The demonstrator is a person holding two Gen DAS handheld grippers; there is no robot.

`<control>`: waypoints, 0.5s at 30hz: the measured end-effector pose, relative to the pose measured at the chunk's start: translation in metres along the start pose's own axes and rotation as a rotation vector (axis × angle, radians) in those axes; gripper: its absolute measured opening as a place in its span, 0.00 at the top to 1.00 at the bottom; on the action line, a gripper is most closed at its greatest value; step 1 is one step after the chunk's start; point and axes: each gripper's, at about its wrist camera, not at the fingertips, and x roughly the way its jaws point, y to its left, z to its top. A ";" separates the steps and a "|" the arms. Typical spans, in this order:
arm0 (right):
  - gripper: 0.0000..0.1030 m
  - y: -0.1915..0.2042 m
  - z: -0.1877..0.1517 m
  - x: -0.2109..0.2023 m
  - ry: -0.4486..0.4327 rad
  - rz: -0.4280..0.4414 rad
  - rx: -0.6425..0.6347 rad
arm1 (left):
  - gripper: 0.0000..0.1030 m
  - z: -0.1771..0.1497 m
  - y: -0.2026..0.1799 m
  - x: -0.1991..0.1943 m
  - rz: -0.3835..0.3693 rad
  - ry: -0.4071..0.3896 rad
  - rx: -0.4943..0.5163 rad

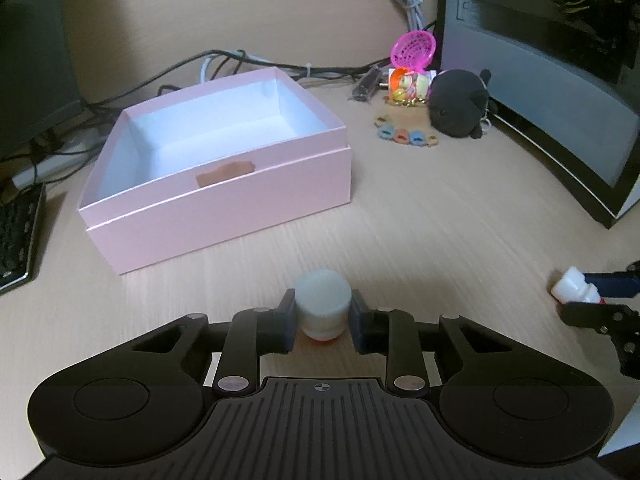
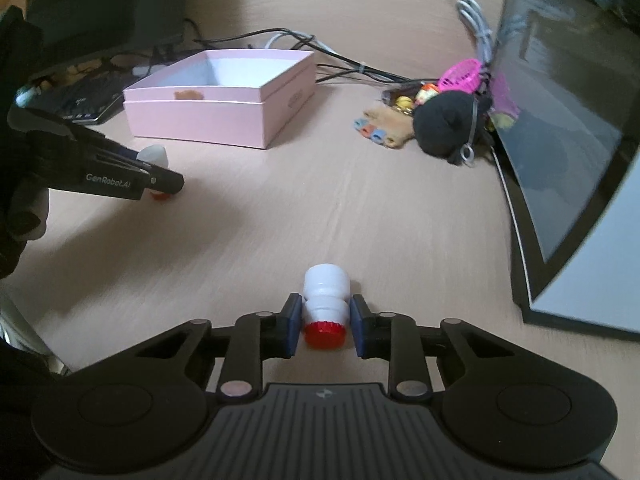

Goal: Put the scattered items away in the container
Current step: 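Carry both bottles over the pink box and open both tools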

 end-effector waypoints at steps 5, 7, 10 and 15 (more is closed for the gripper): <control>0.76 0.010 0.014 0.001 -0.013 0.053 -0.058 | 0.72 -0.008 0.006 -0.016 -0.015 0.005 -0.015; 0.76 0.015 0.022 0.000 -0.021 0.083 -0.084 | 0.72 -0.014 0.008 -0.025 -0.022 0.019 -0.005; 0.76 0.021 0.036 -0.001 -0.032 0.143 -0.104 | 0.72 -0.023 0.013 -0.038 -0.029 0.046 0.000; 0.76 0.033 0.060 0.005 -0.036 0.227 -0.134 | 0.72 -0.026 0.029 -0.050 -0.041 0.081 -0.061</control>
